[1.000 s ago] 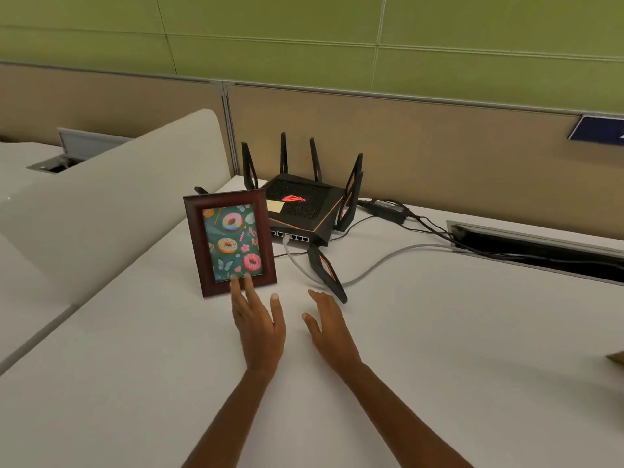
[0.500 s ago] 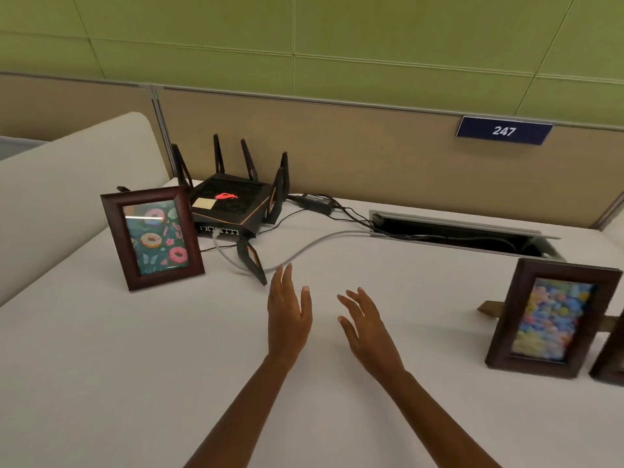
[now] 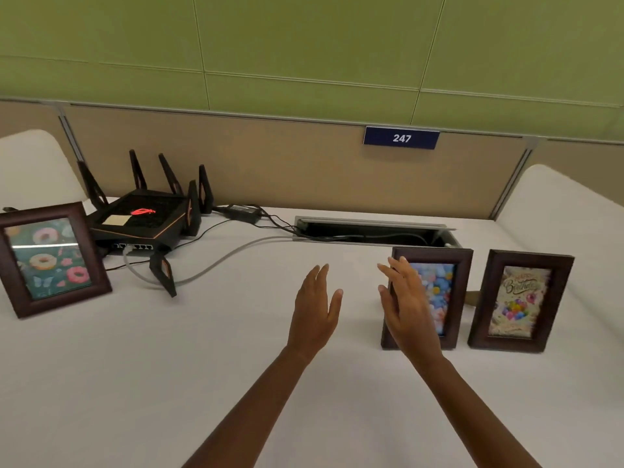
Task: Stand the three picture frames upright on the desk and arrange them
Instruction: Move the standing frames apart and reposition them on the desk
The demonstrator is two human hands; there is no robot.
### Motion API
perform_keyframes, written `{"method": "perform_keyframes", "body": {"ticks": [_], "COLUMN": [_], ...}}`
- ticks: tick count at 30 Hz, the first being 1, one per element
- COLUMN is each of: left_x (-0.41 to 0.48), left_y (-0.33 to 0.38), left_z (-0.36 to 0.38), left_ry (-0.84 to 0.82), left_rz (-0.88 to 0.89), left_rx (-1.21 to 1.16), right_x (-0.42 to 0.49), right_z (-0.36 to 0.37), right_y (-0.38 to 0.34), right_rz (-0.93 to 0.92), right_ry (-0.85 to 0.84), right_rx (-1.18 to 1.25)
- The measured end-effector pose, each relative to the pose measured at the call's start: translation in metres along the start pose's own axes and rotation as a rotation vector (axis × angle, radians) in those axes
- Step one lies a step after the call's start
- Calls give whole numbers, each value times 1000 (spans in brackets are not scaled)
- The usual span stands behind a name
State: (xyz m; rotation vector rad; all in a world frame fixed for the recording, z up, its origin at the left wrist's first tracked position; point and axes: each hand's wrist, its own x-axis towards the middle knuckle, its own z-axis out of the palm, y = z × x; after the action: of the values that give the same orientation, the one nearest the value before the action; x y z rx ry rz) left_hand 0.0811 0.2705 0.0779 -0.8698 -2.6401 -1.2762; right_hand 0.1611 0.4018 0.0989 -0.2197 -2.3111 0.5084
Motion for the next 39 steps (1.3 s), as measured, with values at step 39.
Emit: {"method": "perform_keyframes", "body": {"ticks": [39], "left_x": [24], "left_y": [64], "left_z": [68], "left_ry": [-131], "left_rz": [-410], "left_rx": [-704], "right_x": [0], "right_z": [-35], "right_y": [120], "right_rz": [786], "right_ry": [-387], "right_rx": [857]}}
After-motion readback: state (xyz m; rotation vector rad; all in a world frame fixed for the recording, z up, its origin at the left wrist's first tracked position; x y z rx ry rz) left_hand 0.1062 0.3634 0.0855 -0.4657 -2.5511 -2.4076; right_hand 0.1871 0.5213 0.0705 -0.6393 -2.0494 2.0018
